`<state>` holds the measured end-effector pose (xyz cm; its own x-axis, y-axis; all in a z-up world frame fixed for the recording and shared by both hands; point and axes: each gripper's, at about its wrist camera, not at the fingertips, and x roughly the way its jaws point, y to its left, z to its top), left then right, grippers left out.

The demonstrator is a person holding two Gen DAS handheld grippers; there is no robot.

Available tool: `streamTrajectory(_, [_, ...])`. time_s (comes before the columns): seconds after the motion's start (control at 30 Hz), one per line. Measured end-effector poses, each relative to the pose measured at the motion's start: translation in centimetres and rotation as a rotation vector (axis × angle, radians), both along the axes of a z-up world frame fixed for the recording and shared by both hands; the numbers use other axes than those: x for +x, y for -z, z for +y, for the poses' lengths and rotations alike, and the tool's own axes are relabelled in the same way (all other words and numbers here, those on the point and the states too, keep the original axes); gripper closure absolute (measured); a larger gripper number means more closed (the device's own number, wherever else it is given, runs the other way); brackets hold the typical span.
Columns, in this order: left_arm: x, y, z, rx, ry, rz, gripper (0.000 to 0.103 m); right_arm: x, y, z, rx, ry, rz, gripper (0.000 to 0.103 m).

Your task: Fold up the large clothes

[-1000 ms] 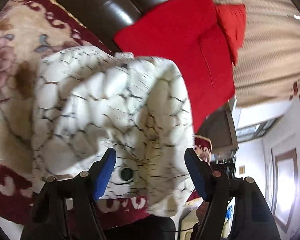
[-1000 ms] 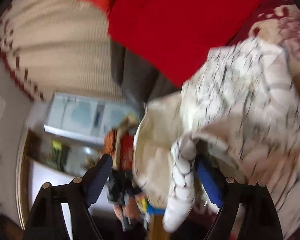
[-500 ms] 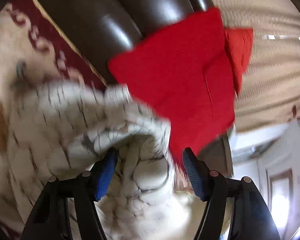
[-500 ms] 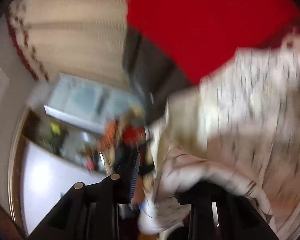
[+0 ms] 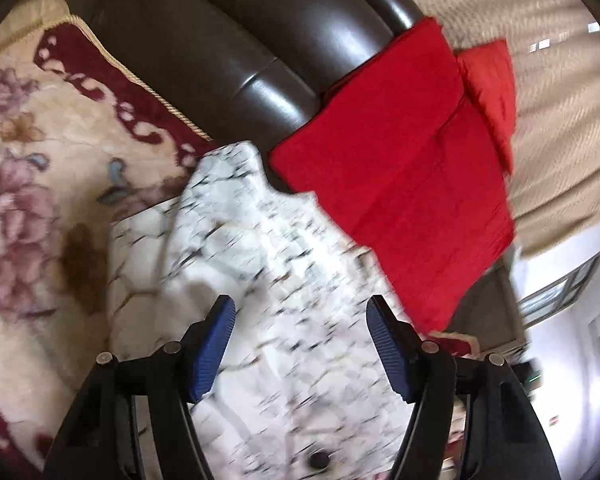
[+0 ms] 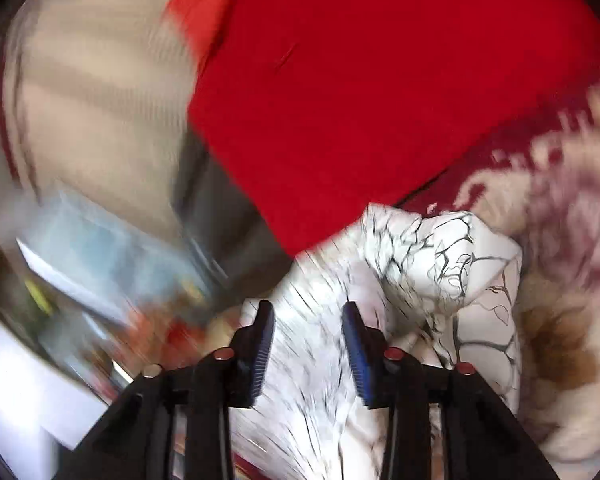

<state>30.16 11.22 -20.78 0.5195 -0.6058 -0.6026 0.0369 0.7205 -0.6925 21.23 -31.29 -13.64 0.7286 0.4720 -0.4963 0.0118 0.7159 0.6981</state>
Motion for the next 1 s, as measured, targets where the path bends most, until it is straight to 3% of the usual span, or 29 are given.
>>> streamTrajectory(0.03, [-0.6, 0.5, 0.0, 0.024, 0.005, 0.008, 0.034, 0.0, -0.4, 0.9, -0.071, -0.019, 0.025, 0.025])
streamTrajectory(0.13, [-0.8, 2.2, -0.1, 0.086, 0.015, 0.061, 0.034, -0.3, 0.9, 0.7, -0.104, 0.0, 0.09, 0.025])
streamTrajectory(0.17, [-0.9, 2.8, -0.2, 0.127, 0.016, 0.078, 0.034, -0.6, 1.7, 0.4, -0.073, -0.022, 0.104, 0.025])
streamTrajectory(0.27, [-1.0, 3.5, -0.2, 0.144, 0.018, 0.078, 0.034, -1.5, 3.4, 2.8, -0.014, -0.151, 0.091, 0.025])
streamTrajectory(0.33, [-0.8, 3.6, -0.2, 0.154, 0.018, 0.087, 0.034, -2.6, 3.8, 5.2, -0.065, -0.226, 0.049, 0.026])
streamTrajectory(0.4, [-0.2, 4.0, -0.6, 0.18, 0.028, 0.115, 0.034, -3.1, 5.1, 6.1, -0.157, -0.191, 0.083, 0.027])
streamTrajectory(0.43, [0.1, 4.1, -0.9, 0.195, 0.03, 0.117, 0.034, -2.7, 6.2, 5.6, -0.139, -0.157, 0.124, 0.032])
streamTrajectory(0.5, [0.3, 4.1, -1.4, 0.223, 0.037, 0.102, 0.034, -1.9, 7.6, 3.2, -0.088, -0.059, 0.123, 0.044])
streamTrajectory(0.53, [0.0, 4.1, -1.6, 0.237, 0.043, 0.09, 0.034, -1.5, 8.0, 2.2, -0.094, -0.012, 0.131, 0.047])
streamTrajectory(0.57, [-0.1, 4.4, -1.9, 0.255, 0.052, 0.077, 0.034, -0.8, 9.0, 0.8, -0.103, 0.057, 0.16, 0.056])
streamTrajectory(0.67, [-0.3, 4.7, -2.9, 0.334, 0.085, 0.051, 0.034, 1.3, 11.2, 0.3, -0.169, 0.073, 0.223, 0.067])
streamTrajectory(0.77, [-0.7, 4.0, -3.1, 0.361, 0.087, 0.049, 0.034, 2.0, 10.7, 1.7, -0.295, 0.056, 0.23, 0.067])
streamTrajectory(0.87, [-1.5, 2.6, -2.0, 0.302, 0.072, 0.056, 0.034, 1.7, 9.5, 1.4, -0.267, 0.063, 0.254, 0.064])
streamTrajectory(1.0, [-3.2, 0.5, -1.0, 0.269, 0.06, 0.027, 0.034, -0.5, 5.3, 2.0, -0.308, 0.095, 0.165, 0.063])
